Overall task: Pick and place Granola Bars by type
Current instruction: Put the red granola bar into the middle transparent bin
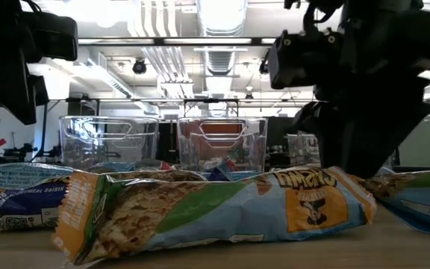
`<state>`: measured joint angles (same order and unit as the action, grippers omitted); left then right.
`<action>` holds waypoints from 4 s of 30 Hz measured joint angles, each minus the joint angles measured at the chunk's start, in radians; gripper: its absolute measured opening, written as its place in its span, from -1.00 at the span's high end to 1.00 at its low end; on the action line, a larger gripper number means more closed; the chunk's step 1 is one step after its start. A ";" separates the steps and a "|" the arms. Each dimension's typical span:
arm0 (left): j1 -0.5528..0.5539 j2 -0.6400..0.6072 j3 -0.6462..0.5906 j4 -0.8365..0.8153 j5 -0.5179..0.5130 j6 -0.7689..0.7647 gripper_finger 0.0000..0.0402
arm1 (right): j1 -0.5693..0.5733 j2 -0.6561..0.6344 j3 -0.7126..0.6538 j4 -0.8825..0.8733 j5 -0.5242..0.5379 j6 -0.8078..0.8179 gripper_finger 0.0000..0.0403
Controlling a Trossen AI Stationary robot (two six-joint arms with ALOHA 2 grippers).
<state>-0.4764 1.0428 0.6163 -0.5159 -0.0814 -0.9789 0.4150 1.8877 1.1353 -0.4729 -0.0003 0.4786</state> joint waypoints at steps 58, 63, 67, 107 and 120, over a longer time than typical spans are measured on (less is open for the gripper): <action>0.033 0.194 0.062 0.271 -0.084 0.161 0.25 | -0.198 -0.277 0.052 -0.179 0.024 -0.011 -0.05; 0.130 0.337 0.145 0.270 -0.084 0.299 0.25 | -0.146 -0.322 0.049 -0.245 0.123 0.054 -0.05; 0.204 0.451 0.244 0.275 -0.043 0.424 0.25 | -0.113 -0.331 0.042 -0.273 0.151 0.131 -0.05; 0.198 1.005 0.756 0.105 -0.055 0.559 0.03 | 0.126 -0.337 0.029 -0.386 0.359 0.423 -0.05; 0.213 0.837 0.777 0.054 -0.120 0.459 0.81 | 0.143 -0.403 0.029 -0.401 0.573 0.540 -0.05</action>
<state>-0.2635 1.8799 1.3930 -0.4619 -0.2014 -0.5201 0.5583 1.4847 1.1645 -0.8737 0.5725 1.0185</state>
